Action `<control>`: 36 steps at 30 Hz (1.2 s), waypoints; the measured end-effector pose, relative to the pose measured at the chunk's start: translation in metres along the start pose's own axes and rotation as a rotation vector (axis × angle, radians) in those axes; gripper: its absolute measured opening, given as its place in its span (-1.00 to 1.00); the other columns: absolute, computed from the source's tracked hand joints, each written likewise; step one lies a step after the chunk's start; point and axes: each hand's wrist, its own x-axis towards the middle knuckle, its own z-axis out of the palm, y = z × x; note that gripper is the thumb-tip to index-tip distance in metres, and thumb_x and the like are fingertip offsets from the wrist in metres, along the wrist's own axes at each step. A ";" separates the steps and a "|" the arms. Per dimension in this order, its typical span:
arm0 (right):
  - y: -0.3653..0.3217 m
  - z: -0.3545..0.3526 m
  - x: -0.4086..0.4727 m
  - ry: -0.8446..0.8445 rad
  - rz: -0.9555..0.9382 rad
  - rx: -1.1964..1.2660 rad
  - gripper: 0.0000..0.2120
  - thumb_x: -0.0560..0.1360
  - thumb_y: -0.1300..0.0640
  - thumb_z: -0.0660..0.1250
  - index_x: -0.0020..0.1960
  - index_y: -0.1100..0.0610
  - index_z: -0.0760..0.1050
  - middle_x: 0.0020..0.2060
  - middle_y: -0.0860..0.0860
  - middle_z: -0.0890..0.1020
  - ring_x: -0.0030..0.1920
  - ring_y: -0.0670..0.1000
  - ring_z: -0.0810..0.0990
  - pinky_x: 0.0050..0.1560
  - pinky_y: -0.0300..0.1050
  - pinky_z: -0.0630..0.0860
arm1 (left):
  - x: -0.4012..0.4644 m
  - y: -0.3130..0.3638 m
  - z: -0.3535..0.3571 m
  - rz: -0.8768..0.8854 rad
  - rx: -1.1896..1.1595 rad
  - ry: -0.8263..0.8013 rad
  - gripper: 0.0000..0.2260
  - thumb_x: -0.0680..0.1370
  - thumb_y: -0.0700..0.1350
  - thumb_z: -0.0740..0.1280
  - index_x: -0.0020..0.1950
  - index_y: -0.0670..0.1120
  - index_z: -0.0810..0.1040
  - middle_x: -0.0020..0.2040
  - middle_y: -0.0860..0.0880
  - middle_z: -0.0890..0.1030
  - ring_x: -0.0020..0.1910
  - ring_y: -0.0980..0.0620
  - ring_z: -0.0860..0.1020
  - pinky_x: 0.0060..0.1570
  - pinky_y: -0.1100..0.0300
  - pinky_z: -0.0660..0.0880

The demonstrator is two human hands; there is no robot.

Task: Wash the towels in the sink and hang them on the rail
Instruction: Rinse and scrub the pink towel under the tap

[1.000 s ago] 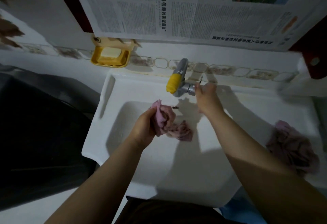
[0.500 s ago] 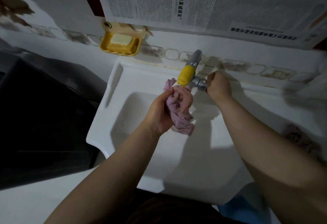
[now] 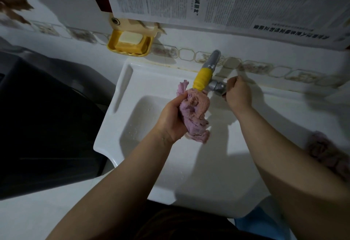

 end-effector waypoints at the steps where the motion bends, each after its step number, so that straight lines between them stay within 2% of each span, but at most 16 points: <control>1: 0.002 0.001 0.001 0.001 -0.001 0.002 -0.73 0.60 0.06 0.10 0.04 0.23 0.45 -0.04 0.28 0.61 -0.04 0.30 0.59 -0.09 0.26 0.57 | -0.001 -0.001 0.000 -0.003 0.013 0.001 -0.56 0.61 -0.06 0.16 0.49 -0.13 0.31 0.04 -0.14 0.62 0.02 -0.07 0.57 0.06 0.02 0.55; 4: 0.004 0.002 0.003 0.003 0.010 0.025 -0.70 0.59 0.02 0.07 0.04 0.22 0.45 -0.05 0.28 0.61 -0.06 0.31 0.59 -0.11 0.27 0.57 | -0.001 -0.002 0.000 -0.013 -0.002 0.001 -0.57 0.62 -0.06 0.15 0.48 -0.13 0.32 0.03 -0.13 0.63 -0.01 -0.06 0.58 -0.05 0.04 0.58; 9: 0.010 0.006 0.004 0.004 0.021 0.058 -0.65 0.56 -0.04 0.04 0.04 0.21 0.44 -0.04 0.28 0.60 -0.04 0.32 0.59 -0.09 0.30 0.56 | 0.001 -0.001 -0.003 -0.006 -0.017 -0.029 -0.54 0.62 -0.06 0.17 0.51 -0.09 0.27 0.14 -0.11 0.57 0.05 -0.05 0.55 0.07 0.02 0.52; 12: 0.014 0.007 0.008 -0.027 0.081 0.078 -0.40 0.48 -0.32 -0.05 0.04 0.17 0.43 -0.05 0.25 0.62 -0.07 0.30 0.62 -0.09 0.28 0.57 | 0.001 -0.001 -0.004 -0.011 0.014 -0.007 -0.55 0.61 -0.06 0.18 0.50 -0.10 0.28 0.11 -0.11 0.59 0.02 -0.06 0.56 0.04 0.02 0.54; 14: -0.006 -0.002 -0.007 -0.124 0.225 0.109 -0.20 0.38 -0.53 -0.11 0.04 0.15 0.43 -0.10 0.19 0.64 -0.16 0.22 0.65 -0.13 0.19 0.60 | 0.000 0.000 -0.004 0.002 0.024 0.002 -0.50 0.58 -0.07 0.23 0.51 -0.11 0.28 0.19 -0.12 0.55 0.08 -0.06 0.54 0.18 0.00 0.46; 17: -0.039 -0.012 -0.045 -0.502 0.426 0.263 -0.33 0.47 -0.44 -0.07 -0.14 0.12 0.47 -0.32 0.11 0.65 -0.26 0.09 0.62 -0.18 -0.06 0.52 | 0.000 0.000 -0.009 0.024 0.039 0.039 -0.48 0.57 -0.06 0.24 0.51 -0.15 0.26 0.31 -0.16 0.45 0.25 -0.09 0.45 0.42 -0.01 0.26; 18: -0.043 -0.012 -0.055 -0.598 0.377 0.317 -0.37 0.50 -0.41 -0.03 -0.17 0.11 0.51 -0.33 0.06 0.66 -0.22 0.07 0.64 -0.14 -0.06 0.51 | 0.000 0.001 -0.011 0.032 0.053 0.046 -0.48 0.58 -0.05 0.24 0.51 -0.17 0.25 0.34 -0.18 0.42 0.30 -0.11 0.41 0.45 -0.03 0.21; 20: -0.044 -0.005 -0.071 -0.658 0.179 0.428 -0.55 0.57 -0.21 0.14 -0.11 0.13 0.58 -0.22 0.04 0.70 -0.14 0.04 0.66 -0.01 -0.02 0.55 | -0.003 0.003 -0.013 0.047 0.116 0.055 -0.51 0.60 -0.02 0.22 0.46 -0.24 0.29 0.35 -0.25 0.42 0.35 -0.16 0.39 0.46 -0.08 0.20; 23: -0.043 -0.002 -0.086 -0.587 0.045 0.491 -0.83 0.56 0.15 0.29 -0.18 0.16 0.56 -0.28 0.07 0.66 -0.24 0.03 0.64 -0.08 0.00 0.60 | -0.008 0.008 -0.019 0.079 0.344 0.096 -0.64 0.62 -0.10 0.22 0.34 -0.29 0.40 0.23 -0.33 0.52 0.23 -0.23 0.51 0.32 -0.11 0.40; 26: -0.046 -0.001 -0.084 -0.453 0.170 0.740 -0.80 0.55 0.27 0.24 -0.21 0.10 0.51 -0.31 0.02 0.64 -0.26 -0.04 0.62 -0.13 -0.09 0.59 | -0.014 0.009 -0.033 0.130 0.547 0.226 -0.82 0.61 -0.23 0.22 0.18 -0.21 0.51 0.06 -0.26 0.60 0.03 -0.18 0.58 0.20 -0.16 0.46; 27: -0.049 -0.002 -0.080 -0.395 0.223 0.832 -0.80 0.56 0.26 0.23 -0.20 0.07 0.49 -0.30 0.01 0.63 -0.23 -0.03 0.61 -0.09 -0.08 0.56 | -0.015 0.009 -0.037 0.136 0.593 0.288 -0.87 0.61 -0.22 0.23 0.10 -0.17 0.54 0.01 -0.24 0.62 -0.03 -0.17 0.59 0.16 -0.20 0.47; 28: -0.050 -0.002 -0.079 -0.327 0.222 0.808 -0.80 0.57 0.23 0.23 -0.21 0.06 0.49 -0.29 0.00 0.62 -0.20 -0.01 0.58 -0.07 -0.07 0.53 | -0.015 0.008 -0.038 0.130 0.602 0.347 -0.89 0.61 -0.18 0.24 0.05 -0.13 0.55 -0.01 -0.23 0.63 -0.08 -0.18 0.60 0.11 -0.26 0.48; 31: -0.059 0.013 -0.101 -0.256 -0.007 0.496 -0.77 0.57 0.13 0.24 -0.27 0.06 0.43 -0.39 -0.06 0.50 -0.33 -0.13 0.46 -0.23 -0.21 0.39 | -0.005 0.005 -0.031 0.059 0.430 0.509 -0.77 0.62 0.04 0.22 0.01 -0.09 0.55 -0.04 -0.22 0.65 -0.15 -0.24 0.64 -0.16 -0.31 0.57; 33: -0.069 0.027 -0.122 -0.276 -0.143 0.352 -0.65 0.56 0.00 0.25 -0.36 0.08 0.36 -0.45 -0.04 0.52 -0.40 -0.15 0.47 -0.29 -0.19 0.40 | 0.009 -0.003 -0.019 0.021 0.339 0.543 -0.68 0.61 0.13 0.17 -0.04 -0.10 0.52 -0.11 -0.21 0.61 -0.26 -0.21 0.61 -0.34 -0.09 0.60; 34: -0.072 0.032 -0.125 -0.256 -0.185 0.305 -0.62 0.55 -0.06 0.24 -0.37 0.09 0.36 -0.41 0.00 0.59 -0.34 -0.08 0.55 -0.25 -0.16 0.45 | 0.015 -0.010 -0.011 0.022 0.338 0.541 -0.66 0.60 0.15 0.16 -0.10 -0.10 0.49 -0.18 -0.18 0.58 -0.32 -0.15 0.56 -0.39 0.06 0.57; 36: -0.073 0.036 -0.107 -0.162 -0.120 0.258 -0.65 0.55 -0.08 0.22 -0.32 0.09 0.39 -0.27 0.15 0.66 -0.18 0.14 0.63 -0.15 -0.02 0.53 | 0.020 -0.023 0.006 0.002 0.340 0.568 -0.62 0.57 0.20 0.20 -0.22 -0.09 0.46 -0.36 -0.13 0.54 -0.47 -0.06 0.51 -0.45 0.19 0.48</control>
